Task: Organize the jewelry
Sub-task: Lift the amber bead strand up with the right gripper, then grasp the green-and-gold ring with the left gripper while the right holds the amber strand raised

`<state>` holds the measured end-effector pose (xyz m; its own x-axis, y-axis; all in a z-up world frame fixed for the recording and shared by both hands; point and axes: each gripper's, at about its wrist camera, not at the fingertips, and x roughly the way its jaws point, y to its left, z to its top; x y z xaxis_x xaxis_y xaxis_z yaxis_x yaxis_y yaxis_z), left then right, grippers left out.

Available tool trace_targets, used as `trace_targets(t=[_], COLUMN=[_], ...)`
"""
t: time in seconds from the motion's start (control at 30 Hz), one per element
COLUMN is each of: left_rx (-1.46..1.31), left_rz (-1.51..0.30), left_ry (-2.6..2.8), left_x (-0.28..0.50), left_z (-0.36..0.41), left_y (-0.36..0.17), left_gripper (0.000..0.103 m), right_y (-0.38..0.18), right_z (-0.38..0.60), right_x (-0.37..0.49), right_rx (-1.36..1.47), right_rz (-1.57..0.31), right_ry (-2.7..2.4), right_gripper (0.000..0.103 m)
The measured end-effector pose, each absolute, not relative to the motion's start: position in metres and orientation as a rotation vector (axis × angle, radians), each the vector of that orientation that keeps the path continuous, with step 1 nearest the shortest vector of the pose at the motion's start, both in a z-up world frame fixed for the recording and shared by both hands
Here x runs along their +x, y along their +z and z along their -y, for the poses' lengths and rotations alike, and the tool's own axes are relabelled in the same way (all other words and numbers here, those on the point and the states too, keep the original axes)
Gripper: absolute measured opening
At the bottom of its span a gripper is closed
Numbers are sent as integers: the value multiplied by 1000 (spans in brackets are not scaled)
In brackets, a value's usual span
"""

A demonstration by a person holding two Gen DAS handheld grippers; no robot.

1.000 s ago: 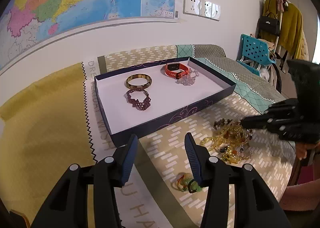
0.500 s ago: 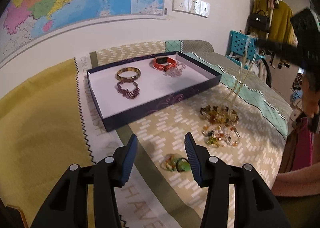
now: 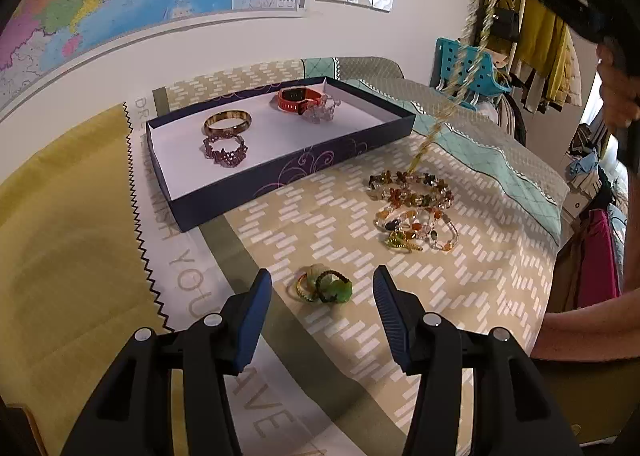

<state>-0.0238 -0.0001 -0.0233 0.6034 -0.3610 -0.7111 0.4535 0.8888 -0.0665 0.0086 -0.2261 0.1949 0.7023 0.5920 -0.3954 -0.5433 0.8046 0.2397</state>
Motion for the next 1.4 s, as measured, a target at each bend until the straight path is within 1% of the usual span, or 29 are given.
trace_targets(t=[0.07, 0.13, 0.2, 0.57, 0.63, 0.9, 1.0, 1.1, 1.27, 1.4], left_rx=[129, 133, 139, 132, 134, 179, 187, 191, 148, 117], left_rz=[-795, -789, -779, -817, -814, -861, -866, -861, -857, -820], left_ry=[-463, -472, -487, -533, -546, -515, -508, -497, -508, -513], left_x=[-23, -25, -27, -30, -30, -18, -16, -17, -17, -15], left_z=[2, 3, 6, 12, 14, 26, 29, 29, 26, 23], left_y=[-24, -23, -21, -30, -30, -38, -38, -38, -32, -17], left_gripper=[50, 41, 38, 37, 34, 30, 20, 17, 16, 16], right_y=[199, 201, 203, 188, 184, 171, 166, 164, 166, 176], right_z=[226, 227, 227, 227, 227, 225, 224, 223, 223, 223], right_x=[7, 8, 8, 10, 11, 17, 19, 19, 19, 20], right_rx=[103, 104, 100, 111, 111, 104, 102, 98, 97, 83], right_rz=[-466, -459, -455, -509, -518, -566, -582, -589, -572, -542], right_ry=[629, 620, 623, 619, 614, 611, 613, 612, 618, 624], right_gripper=[4, 4, 4, 4, 4, 4, 4, 4, 4, 4])
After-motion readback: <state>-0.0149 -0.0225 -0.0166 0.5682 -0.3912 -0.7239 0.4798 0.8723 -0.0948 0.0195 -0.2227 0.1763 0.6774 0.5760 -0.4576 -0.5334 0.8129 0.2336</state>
